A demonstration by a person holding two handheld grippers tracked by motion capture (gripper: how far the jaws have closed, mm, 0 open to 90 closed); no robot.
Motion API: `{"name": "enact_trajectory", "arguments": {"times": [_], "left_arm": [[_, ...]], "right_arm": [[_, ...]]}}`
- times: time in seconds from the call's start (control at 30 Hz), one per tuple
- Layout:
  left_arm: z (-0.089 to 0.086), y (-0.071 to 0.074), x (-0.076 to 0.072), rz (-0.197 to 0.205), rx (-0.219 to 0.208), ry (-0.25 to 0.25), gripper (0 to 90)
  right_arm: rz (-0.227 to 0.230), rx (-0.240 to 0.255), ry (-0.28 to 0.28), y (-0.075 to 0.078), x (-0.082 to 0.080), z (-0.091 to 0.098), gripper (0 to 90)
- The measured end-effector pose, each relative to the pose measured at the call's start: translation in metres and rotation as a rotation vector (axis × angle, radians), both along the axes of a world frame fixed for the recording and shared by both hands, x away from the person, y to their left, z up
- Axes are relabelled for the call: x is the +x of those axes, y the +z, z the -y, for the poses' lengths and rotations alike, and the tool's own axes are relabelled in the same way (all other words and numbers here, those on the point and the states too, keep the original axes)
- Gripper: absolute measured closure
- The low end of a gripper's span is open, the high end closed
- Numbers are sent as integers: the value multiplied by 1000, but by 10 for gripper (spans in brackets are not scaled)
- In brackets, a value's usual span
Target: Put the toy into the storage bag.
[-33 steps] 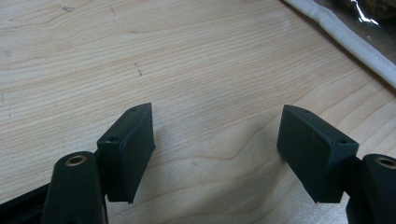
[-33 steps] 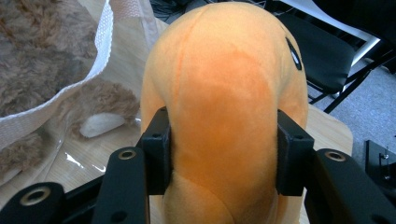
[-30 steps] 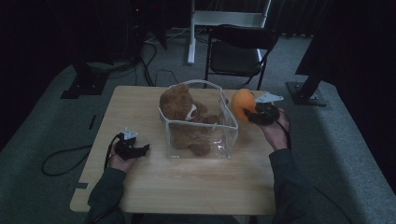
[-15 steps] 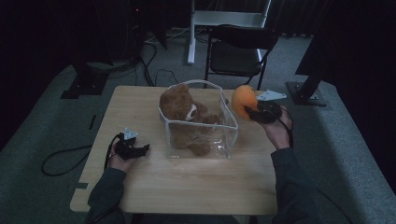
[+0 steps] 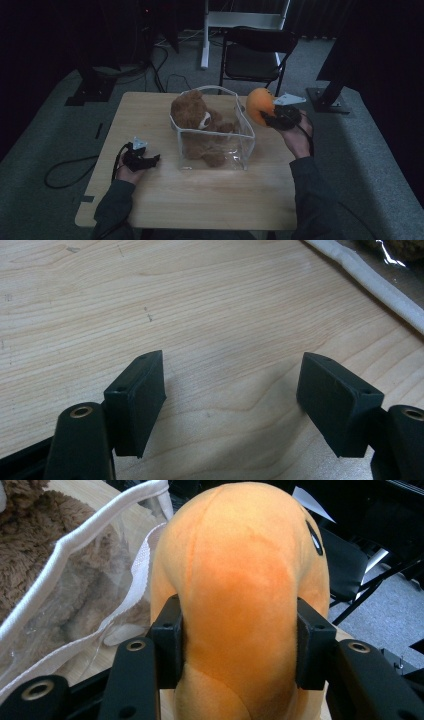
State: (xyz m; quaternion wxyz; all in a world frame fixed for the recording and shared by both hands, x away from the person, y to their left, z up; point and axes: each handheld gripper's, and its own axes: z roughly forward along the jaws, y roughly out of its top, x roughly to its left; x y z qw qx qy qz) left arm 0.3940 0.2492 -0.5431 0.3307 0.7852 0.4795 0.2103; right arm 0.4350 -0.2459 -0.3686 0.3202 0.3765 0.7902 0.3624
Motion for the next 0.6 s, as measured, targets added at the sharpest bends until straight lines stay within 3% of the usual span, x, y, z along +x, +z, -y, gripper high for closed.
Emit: {"name": "enact_trajectory", "arguments": {"times": [0.6], "left_arm": [[0,0,0,0,0,1,278]], "right_arm": [[18,6,-1,8,-3,-1,498]]}}
